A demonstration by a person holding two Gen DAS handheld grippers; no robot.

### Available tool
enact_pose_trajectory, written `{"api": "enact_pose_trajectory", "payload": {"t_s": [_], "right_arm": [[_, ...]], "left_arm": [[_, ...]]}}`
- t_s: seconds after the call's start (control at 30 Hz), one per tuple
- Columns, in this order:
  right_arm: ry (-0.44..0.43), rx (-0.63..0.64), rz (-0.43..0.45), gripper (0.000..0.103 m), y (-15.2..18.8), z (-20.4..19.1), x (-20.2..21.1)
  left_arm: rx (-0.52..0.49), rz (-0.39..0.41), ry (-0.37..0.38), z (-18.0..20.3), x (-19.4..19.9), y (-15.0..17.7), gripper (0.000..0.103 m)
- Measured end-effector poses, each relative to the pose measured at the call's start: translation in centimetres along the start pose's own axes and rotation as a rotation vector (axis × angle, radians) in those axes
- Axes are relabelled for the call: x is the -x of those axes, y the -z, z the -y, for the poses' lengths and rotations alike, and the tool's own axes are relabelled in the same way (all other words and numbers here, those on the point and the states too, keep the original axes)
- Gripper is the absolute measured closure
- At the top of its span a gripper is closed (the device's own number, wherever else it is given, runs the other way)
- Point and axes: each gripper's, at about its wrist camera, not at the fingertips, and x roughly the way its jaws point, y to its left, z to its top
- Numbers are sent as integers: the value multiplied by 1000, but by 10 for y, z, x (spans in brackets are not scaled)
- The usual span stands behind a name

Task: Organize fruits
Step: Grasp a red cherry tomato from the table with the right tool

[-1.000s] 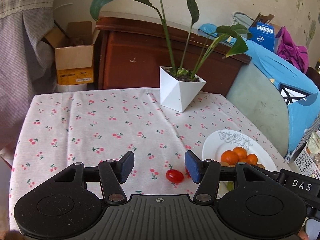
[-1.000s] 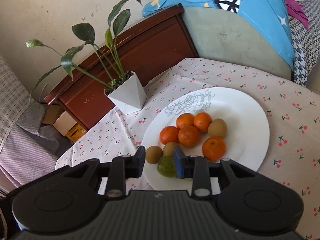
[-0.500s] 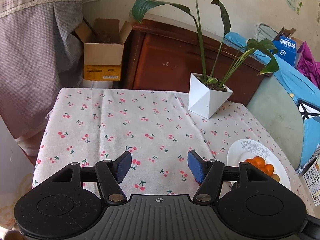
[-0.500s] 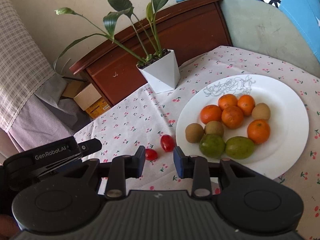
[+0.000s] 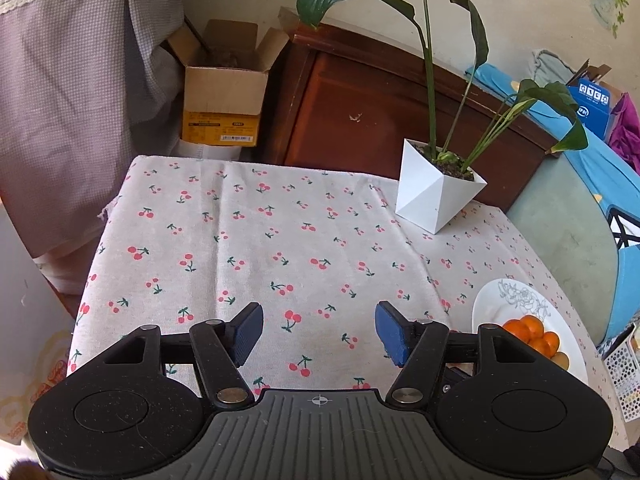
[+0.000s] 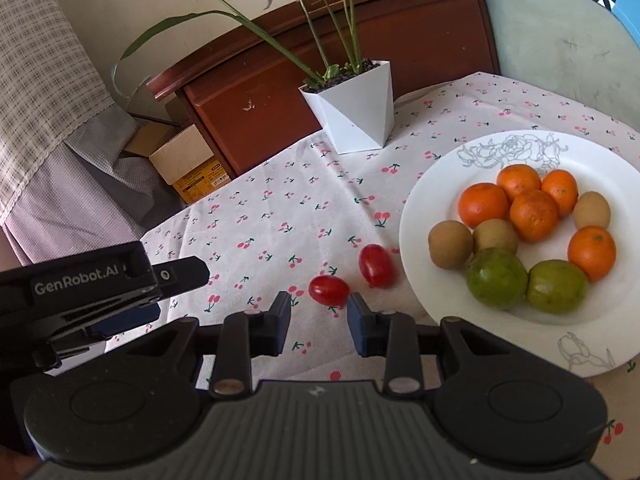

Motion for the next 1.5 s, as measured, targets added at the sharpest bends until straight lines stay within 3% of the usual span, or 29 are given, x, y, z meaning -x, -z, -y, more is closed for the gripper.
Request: {"api": "enact_pose_trajectory", "payload": {"t_s": [0.37,0.53,0.87,1.13,1.27,1.5], "right_arm": [[76,64,34,69,2,-13,-17],[97,98,39,78,3,-16,-18],[65,106,23,85,8,-7,2],[47,91,34,78,7,-3,5],[60,100,36,64,8,-11,-5],[101,102,62,63,8,-17,-17]], "left_arm": [[3,2,-6,-7,-2,-1,42],[-3,0,-4,-6,-3,0,42],[-32,9,21,-3,-7,3,42],[-21,16,-13,-4,-3,6,42],[-30,9,-10,-6,-4,6,42],[-32,2,-3,-7,-8,7,42]]}}
